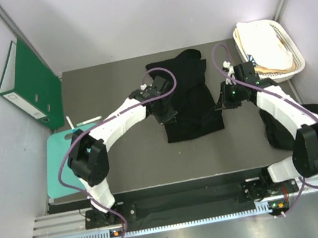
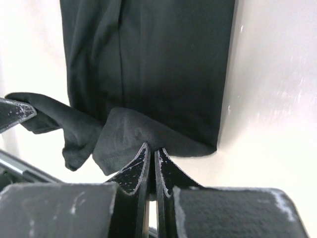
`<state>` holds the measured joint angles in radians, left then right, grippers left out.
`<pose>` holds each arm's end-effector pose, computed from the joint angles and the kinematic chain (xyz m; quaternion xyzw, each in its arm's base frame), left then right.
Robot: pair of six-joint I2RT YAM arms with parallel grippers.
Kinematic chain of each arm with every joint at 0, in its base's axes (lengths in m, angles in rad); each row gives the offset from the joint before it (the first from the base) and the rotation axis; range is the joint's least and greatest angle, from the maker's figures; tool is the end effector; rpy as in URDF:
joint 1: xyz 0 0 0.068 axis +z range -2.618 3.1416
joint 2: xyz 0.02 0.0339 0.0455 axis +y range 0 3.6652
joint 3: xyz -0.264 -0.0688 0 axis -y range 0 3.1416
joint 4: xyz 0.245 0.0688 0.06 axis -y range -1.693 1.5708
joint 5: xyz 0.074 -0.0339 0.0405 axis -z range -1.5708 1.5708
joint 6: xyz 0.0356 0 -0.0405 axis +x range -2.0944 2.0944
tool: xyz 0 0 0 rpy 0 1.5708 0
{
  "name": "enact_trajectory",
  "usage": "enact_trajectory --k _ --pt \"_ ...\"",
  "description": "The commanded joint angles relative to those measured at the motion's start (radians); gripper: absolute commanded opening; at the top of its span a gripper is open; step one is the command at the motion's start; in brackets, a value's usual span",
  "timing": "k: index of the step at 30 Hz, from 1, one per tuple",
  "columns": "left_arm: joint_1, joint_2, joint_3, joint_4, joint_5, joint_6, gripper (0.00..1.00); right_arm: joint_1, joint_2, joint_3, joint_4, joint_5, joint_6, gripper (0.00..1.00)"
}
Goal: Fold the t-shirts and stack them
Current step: Fold the folded rectangular tshirt in 1/3 of the way, then grab one side of the 2/3 rectangular tshirt with both arms
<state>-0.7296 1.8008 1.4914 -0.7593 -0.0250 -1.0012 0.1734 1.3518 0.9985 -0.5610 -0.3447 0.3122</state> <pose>0.2873 -0.2557 0.2570 -0.1342 0.9592 -0.1813 0.1703 0.2726 0.0600 0.2576 0.0095 0.9342 0.2339 0.2693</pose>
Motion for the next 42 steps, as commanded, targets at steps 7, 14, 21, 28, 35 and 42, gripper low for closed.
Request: enact_trajectory --k 7,14,21,28,35,42 --pt "0.094 0.144 0.217 -0.044 0.02 0.09 0.0 -0.005 0.202 0.215 0.079 0.024 -0.024 0.01" --pt "0.174 0.264 0.363 -0.04 0.149 0.144 0.0 -0.005 0.398 0.394 0.024 0.012 -0.024 0.04" --pt "0.246 0.373 0.527 -0.077 0.18 0.187 0.99 -0.012 0.486 0.522 0.077 0.111 0.002 0.74" --pt "0.256 0.218 0.353 -0.02 0.135 0.208 0.99 -0.061 0.236 0.273 0.265 0.166 0.081 1.0" --pt "0.236 0.023 -0.072 0.121 0.18 0.158 0.99 -0.071 0.092 0.048 0.171 0.135 0.088 0.99" --pt "0.213 -0.032 -0.304 0.322 0.238 0.052 0.91 -0.074 0.122 -0.149 0.216 0.05 0.137 0.83"
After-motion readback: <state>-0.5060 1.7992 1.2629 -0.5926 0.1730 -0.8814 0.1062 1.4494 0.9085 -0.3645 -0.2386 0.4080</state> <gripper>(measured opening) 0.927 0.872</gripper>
